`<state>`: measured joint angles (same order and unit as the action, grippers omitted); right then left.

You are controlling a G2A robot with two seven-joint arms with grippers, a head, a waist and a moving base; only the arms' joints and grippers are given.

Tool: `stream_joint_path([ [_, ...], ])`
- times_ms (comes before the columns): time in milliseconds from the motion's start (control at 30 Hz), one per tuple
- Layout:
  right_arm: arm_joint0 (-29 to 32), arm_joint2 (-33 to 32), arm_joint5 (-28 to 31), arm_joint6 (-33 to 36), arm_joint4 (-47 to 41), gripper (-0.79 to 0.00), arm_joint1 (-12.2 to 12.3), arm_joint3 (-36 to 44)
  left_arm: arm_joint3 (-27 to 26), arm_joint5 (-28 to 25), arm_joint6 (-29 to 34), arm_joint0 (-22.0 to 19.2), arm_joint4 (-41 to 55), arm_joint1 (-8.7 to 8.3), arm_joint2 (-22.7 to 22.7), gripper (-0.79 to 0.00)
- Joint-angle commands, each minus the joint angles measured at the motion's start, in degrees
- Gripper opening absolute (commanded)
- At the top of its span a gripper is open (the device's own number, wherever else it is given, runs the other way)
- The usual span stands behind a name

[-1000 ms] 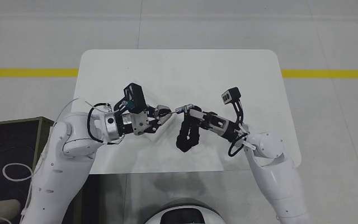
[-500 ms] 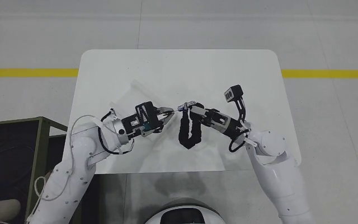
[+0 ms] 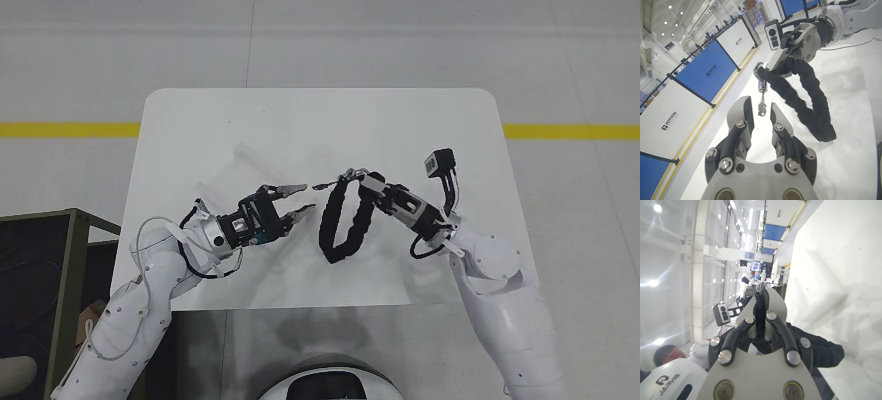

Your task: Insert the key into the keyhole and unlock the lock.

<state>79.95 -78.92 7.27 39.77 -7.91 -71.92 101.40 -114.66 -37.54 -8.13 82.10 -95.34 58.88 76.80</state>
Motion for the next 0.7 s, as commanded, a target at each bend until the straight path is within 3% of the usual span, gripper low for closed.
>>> stream_joint_path([
  [0, 1.01, -2.37, -0.12, -2.61, 8.35, -0.785, 0.55, 1.79, 0.0, 0.0, 0.0, 0.0, 0.0, 0.0, 0.0, 0.0],
  [67, 2.14, -3.45, -0.34, -3.62, 13.08, -0.785, 0.9, 3.68, 0.0, 0.0, 0.0, 0.0, 0.0, 0.0, 0.0, 0.0],
  [200, 3.92, -3.9, -0.52, -3.86, 36.6, -0.785, 2.09, 9.43, 0.0, 0.0, 0.0, 0.0, 0.0, 0.0, 0.0, 0.0],
  [300, 5.52, -0.74, 1.86, -5.23, 52.4, -0.785, 2.56, 13.32, 0.0, 0.0, 0.0, 0.0, 0.0, 0.0, 0.0, 0.0],
  [467, 7.56, 3.28, 4.55, -14.31, 74.95, -0.785, 2.98, 15.2, 0.0, 0.0, 0.0, 0.0, 0.0, 0.0, 0.0, 0.0],
  [667, 9.17, 6.92, 3.47, -21.12, 90.68, -0.785, 3.16, 13.96, 0.0, 0.0, 0.0, 0.0, 0.0, 0.0, 0.0, 0.0],
])
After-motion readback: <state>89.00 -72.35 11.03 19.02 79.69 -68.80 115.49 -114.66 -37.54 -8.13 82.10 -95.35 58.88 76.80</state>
